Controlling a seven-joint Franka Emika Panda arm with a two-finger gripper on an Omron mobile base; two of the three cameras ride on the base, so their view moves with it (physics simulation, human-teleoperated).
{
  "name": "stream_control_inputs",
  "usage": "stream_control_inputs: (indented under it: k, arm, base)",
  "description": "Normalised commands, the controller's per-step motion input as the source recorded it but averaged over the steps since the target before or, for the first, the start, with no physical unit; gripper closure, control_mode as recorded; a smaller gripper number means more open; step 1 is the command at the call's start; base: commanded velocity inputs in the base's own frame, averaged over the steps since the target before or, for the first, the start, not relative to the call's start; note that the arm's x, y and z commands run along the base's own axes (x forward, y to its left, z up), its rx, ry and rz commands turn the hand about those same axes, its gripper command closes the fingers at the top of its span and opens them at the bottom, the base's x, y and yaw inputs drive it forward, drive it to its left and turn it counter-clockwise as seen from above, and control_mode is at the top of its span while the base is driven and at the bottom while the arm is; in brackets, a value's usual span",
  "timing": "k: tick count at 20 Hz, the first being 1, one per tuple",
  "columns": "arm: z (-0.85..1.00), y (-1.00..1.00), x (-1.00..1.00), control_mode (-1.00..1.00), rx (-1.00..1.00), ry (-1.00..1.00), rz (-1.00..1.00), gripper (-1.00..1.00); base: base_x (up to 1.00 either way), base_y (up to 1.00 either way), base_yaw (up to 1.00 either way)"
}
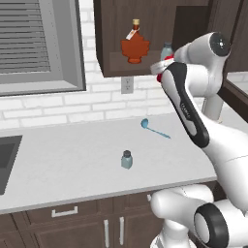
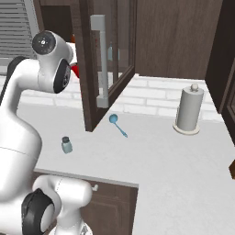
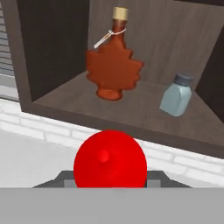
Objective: Put the shaker and condiment bottle from the counter next to their counterparts in the cabinet.
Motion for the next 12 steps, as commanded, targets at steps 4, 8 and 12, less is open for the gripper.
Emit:
stream_control_inputs:
  k: [4, 8, 12]
  arm:
    - [0.0, 0.0, -0.12, -1.0, 0.0, -0.26, 0.05, 1.0]
    - [0.07, 0.01, 0.0, -1.0, -0.01, -0.06, 0.06, 1.0]
    - [0.22, 0.09, 0.0, -1.0, -0.07, 0.01, 0.0, 1.0]
  base:
    - [0.0, 0.0, 0.0]
    - [0.0, 0.0, 0.0]
    - [0.0, 0.0, 0.0]
